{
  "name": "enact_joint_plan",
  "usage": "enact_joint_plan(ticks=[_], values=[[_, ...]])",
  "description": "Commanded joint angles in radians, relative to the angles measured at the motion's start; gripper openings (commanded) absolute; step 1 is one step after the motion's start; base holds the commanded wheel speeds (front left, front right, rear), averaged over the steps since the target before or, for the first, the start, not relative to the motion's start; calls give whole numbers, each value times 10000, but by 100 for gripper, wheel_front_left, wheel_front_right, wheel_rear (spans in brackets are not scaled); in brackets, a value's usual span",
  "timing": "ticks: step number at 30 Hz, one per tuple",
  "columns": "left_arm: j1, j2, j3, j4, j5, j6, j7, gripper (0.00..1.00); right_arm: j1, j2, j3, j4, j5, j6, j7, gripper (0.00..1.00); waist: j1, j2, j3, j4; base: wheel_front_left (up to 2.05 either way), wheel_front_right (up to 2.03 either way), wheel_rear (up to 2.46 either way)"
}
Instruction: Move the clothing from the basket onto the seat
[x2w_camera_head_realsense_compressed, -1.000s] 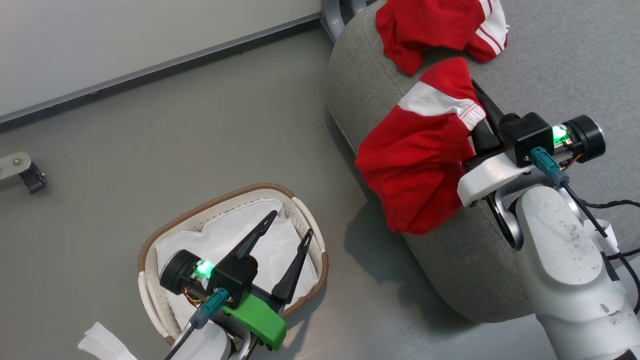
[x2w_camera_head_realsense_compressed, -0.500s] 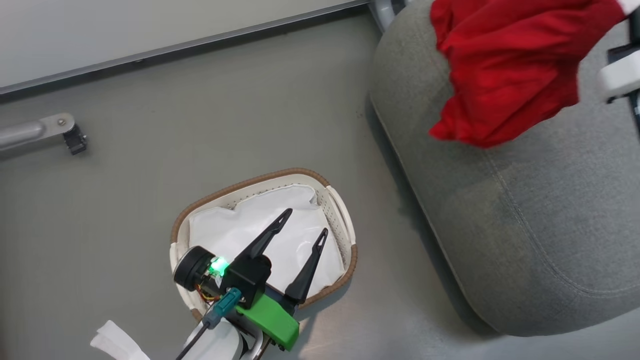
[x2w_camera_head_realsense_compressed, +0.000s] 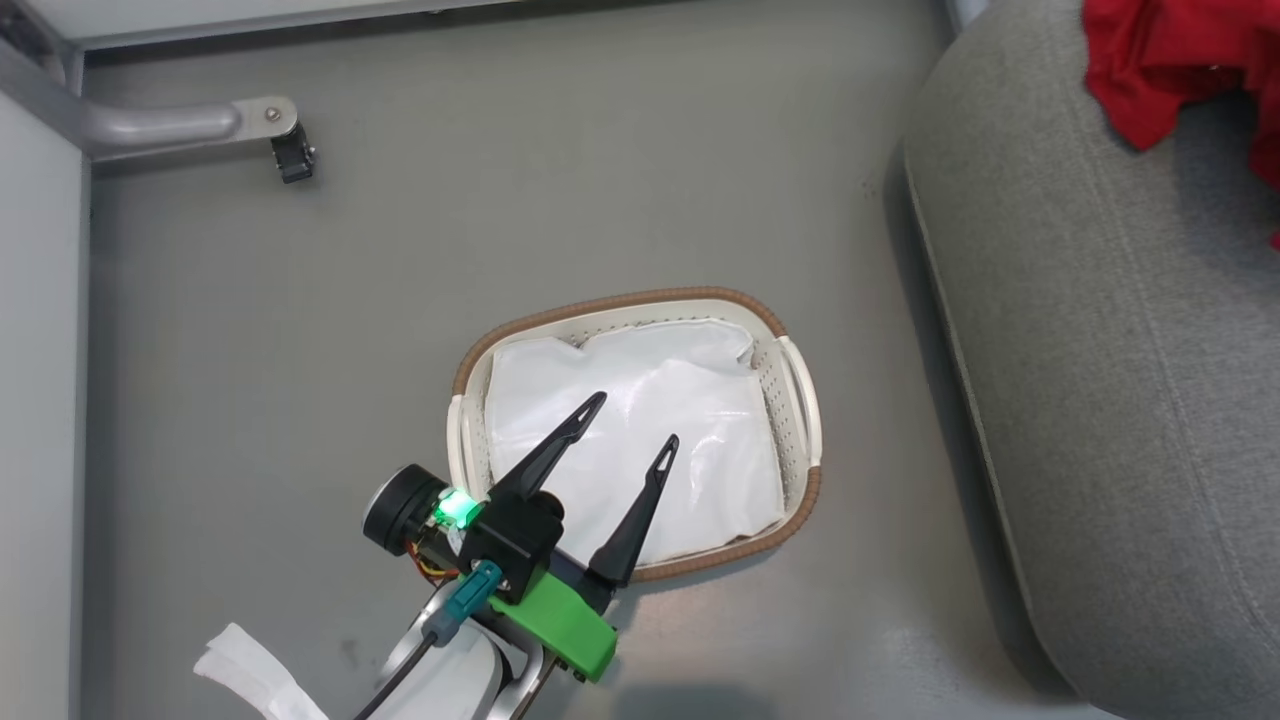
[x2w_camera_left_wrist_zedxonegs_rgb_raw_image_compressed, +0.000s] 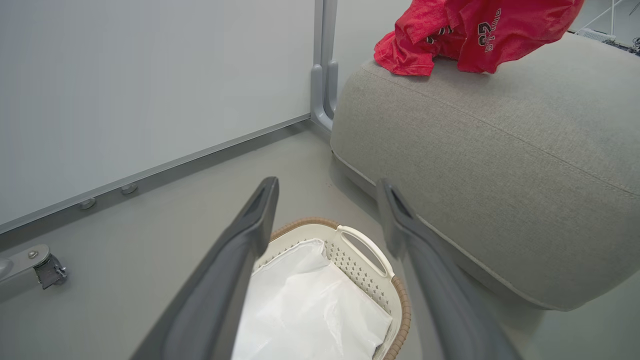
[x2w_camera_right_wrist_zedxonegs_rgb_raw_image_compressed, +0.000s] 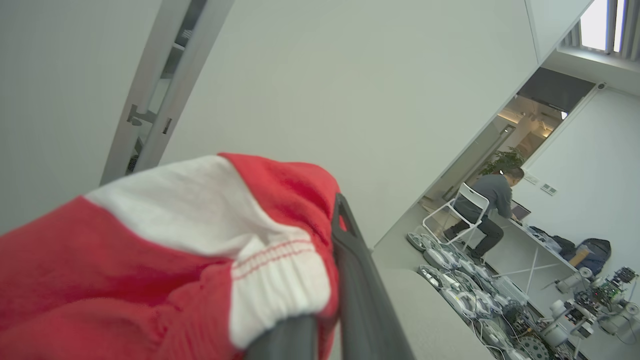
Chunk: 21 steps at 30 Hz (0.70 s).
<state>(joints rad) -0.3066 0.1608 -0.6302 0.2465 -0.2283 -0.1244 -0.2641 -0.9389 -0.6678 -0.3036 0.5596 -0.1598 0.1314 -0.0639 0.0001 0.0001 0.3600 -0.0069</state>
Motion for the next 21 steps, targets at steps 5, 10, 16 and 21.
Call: enact_joint_plan(ticks=[5,10,16,21], values=[[-298,0,-12,-48,127,-56,-4,100,487,139,-1273,499,-492,-14,90,0,-1,-1,1123,956,0,0,0],[-435,25,2,-37,186,-58,-4,100,693,542,-1632,981,-811,-14,-3,0,-1,-1,1496,999,0,0,0],[-532,97,43,-7,245,-68,-4,100,775,943,-1959,1450,-1137,-14,-282,0,-1,-1,1734,843,0,0,0],[-535,216,54,45,247,-72,-4,100,762,1344,-2224,1705,-1165,-14,-553,100,-1,-1,1743,516,0,0,0]])
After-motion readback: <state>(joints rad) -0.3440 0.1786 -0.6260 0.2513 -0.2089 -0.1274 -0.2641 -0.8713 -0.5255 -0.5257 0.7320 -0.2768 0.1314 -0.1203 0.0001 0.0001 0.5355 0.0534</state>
